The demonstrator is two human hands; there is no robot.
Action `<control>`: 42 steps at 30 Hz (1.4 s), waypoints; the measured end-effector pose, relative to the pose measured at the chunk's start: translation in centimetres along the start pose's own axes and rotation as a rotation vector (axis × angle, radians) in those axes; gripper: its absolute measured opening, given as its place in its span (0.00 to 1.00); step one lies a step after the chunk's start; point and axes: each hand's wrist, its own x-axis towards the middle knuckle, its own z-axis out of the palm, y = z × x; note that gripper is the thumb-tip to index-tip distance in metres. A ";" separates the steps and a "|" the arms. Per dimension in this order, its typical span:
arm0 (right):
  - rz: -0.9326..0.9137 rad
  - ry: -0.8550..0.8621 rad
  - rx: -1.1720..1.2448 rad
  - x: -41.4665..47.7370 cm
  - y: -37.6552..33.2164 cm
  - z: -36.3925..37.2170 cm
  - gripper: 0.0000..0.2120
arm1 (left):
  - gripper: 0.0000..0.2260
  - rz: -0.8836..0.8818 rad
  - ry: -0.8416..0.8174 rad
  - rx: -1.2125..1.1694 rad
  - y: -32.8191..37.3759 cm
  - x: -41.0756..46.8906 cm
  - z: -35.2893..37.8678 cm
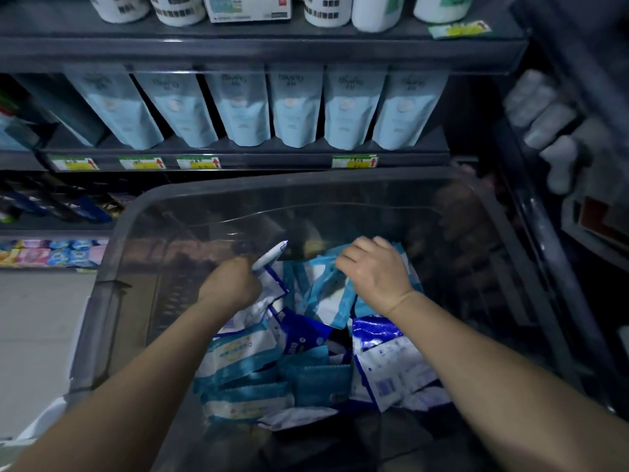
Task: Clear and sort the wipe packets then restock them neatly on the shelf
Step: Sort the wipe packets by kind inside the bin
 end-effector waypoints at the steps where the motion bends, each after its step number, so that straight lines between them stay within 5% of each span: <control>1: -0.030 -0.048 -0.028 -0.4 0.0 0.1 0.07 | 0.16 0.014 0.009 0.002 0.4 -0.2 0.1; 4: -0.049 -0.319 0.061 -1.3 -1.1 -0.3 0.08 | 0.16 0.116 0.062 -0.005 1.7 -0.7 0.7; 7: 0.210 -0.576 0.354 -0.3 -1.6 -1.6 0.02 | 0.19 0.249 0.129 -0.016 2.9 -1.5 1.4; 12: 0.947 -0.362 0.804 0.4 0.0 -1.7 0.05 | 0.22 0.545 0.218 -0.099 4.4 -2.8 2.9; 18: 1.222 -0.175 1.080 -0.6 2.2 -3.4 0.12 | 0.25 0.761 0.325 -0.027 7.1 -3.5 4.1; 21: 1.316 -0.127 0.963 -1.3 3.7 -3.5 0.19 | 0.32 0.917 0.311 0.043 7.9 -3.9 5.5; 25: 1.165 -0.690 0.780 -1.0 4.6 -4.5 0.19 | 0.24 1.234 0.039 0.173 9.0 -6.4 8.8; 29: 0.978 -0.758 0.648 -0.4 3.4 -4.7 0.19 | 0.26 1.048 -0.473 0.315 9.4 -7.6 10.6; 32: 0.883 -0.672 0.625 -0.6 1.6 -3.6 0.12 | 0.19 1.029 -0.383 0.223 9.0 -6.5 8.8; 34: 0.780 -0.568 0.598 -0.4 0.3 -3.2 0.07 | 0.12 0.969 -0.156 0.179 8.5 -5.4 6.6; 37: 0.529 -0.428 0.488 0.4 -1.3 -2.3 0.06 | 0.10 0.673 0.131 0.269 6.1 -3.2 4.0; 39: 0.353 -0.417 0.435 1.2 -2.3 -1.4 0.08 | 0.09 0.505 0.127 0.438 3.7 -1.2 3.2; 42: 0.097 -0.565 0.383 2.3 -4.2 0.9 0.11 | 0.19 0.538 -0.016 0.575 0.2 1.4 4.3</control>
